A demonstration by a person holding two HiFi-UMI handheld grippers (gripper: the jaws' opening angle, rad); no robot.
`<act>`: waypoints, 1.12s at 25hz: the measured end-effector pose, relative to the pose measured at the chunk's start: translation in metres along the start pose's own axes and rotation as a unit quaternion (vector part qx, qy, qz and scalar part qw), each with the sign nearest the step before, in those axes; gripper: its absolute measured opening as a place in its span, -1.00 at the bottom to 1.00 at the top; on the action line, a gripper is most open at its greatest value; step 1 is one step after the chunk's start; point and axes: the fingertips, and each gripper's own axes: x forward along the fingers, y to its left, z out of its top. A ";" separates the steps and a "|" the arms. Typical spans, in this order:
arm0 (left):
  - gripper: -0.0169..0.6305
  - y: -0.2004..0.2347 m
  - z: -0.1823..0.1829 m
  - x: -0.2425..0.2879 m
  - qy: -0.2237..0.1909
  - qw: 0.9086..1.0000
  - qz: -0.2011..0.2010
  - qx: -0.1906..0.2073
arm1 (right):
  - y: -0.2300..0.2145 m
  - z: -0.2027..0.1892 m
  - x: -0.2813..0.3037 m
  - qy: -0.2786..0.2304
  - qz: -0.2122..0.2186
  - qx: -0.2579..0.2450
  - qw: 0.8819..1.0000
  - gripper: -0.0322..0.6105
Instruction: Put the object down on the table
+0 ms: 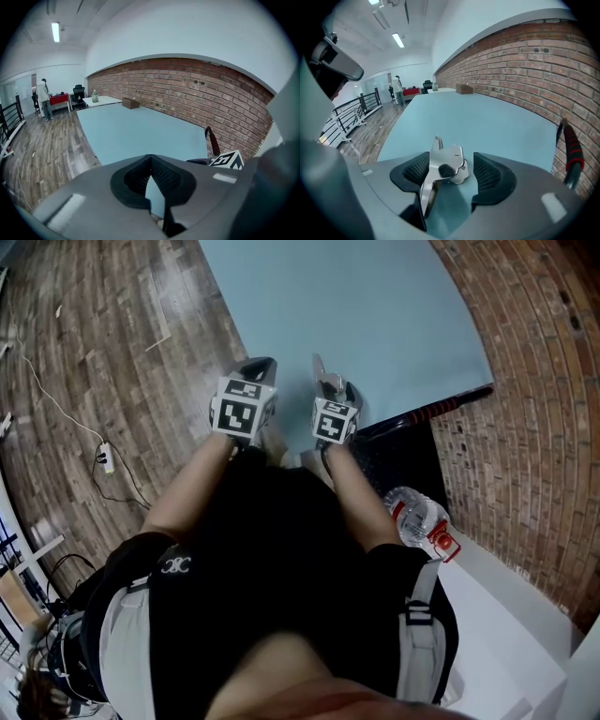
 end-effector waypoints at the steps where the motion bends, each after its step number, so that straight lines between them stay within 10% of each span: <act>1: -0.95 -0.001 0.001 0.001 -0.001 1.000 -0.001 0.001 | -0.002 0.005 -0.003 -0.012 -0.004 0.002 1.000 0.06; 8: -0.95 -0.012 0.012 0.007 -0.007 1.000 -0.012 0.023 | -0.021 0.068 -0.049 -0.111 -0.021 0.061 0.992 -0.85; 18: -0.95 -0.039 0.052 0.016 -0.039 0.996 -0.047 0.059 | -0.022 0.169 -0.123 -0.219 0.043 0.107 0.969 -0.86; 28: -0.95 -0.054 0.084 0.013 -0.074 0.992 -0.070 0.074 | -0.037 0.193 -0.155 -0.270 -0.007 0.070 0.960 -0.86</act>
